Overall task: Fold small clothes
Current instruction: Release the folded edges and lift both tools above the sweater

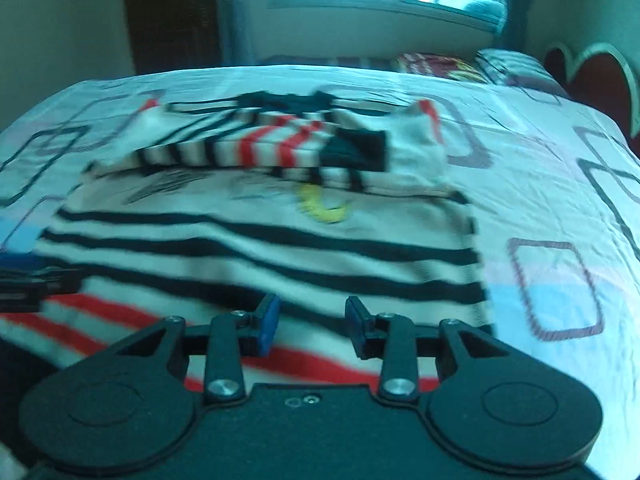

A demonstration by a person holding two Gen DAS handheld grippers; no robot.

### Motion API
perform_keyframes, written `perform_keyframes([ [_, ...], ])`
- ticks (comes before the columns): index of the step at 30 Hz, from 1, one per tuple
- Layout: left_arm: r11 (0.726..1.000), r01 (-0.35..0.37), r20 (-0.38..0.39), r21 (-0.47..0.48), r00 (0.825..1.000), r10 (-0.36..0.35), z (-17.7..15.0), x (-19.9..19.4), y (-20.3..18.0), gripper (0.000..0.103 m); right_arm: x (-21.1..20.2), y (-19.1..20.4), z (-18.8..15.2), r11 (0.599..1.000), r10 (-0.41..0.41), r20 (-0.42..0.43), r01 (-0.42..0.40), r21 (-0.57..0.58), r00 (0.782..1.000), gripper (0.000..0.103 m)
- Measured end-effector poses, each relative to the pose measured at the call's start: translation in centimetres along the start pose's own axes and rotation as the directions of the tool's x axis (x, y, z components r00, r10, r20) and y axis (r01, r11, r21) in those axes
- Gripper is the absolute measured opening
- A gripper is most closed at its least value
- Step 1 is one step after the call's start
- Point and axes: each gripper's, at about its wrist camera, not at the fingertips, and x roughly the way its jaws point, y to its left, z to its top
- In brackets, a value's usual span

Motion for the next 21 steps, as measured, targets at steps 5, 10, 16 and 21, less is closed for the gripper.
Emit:
perform_keyframes([
  [5, 0.999, -0.015, 0.007, 0.049, 1.0, 0.014, -2.8, -1.5, 1.3, 0.075, -0.3, 1.0, -3.0, 0.997, -0.077, -0.047, 0.076, -0.019, 0.996, 0.038],
  [10, 1.0, -0.02, -0.008, 0.019, 1.0, 0.02, -4.0, -3.6, 1.9, 0.075, -3.2, 1.0, -3.6, 0.995, -0.1, -0.024, 0.101, 0.01, 0.995, 0.04],
  [16, 1.0, -0.005, -0.023, 0.029, 1.0, 0.005, -5.7, -5.1, 0.3, 0.075, -5.2, 3.9, -5.4, 0.999, -0.049, -0.016, 0.049, -0.002, 0.999, 0.043],
  [21, 0.998, -0.031, -0.016, 0.049, 0.999, 0.032, -7.3, -5.5, -0.1, 0.088, -5.2, 4.3, -7.0, 0.998, -0.063, -0.047, 0.062, -0.015, 0.997, 0.047],
])
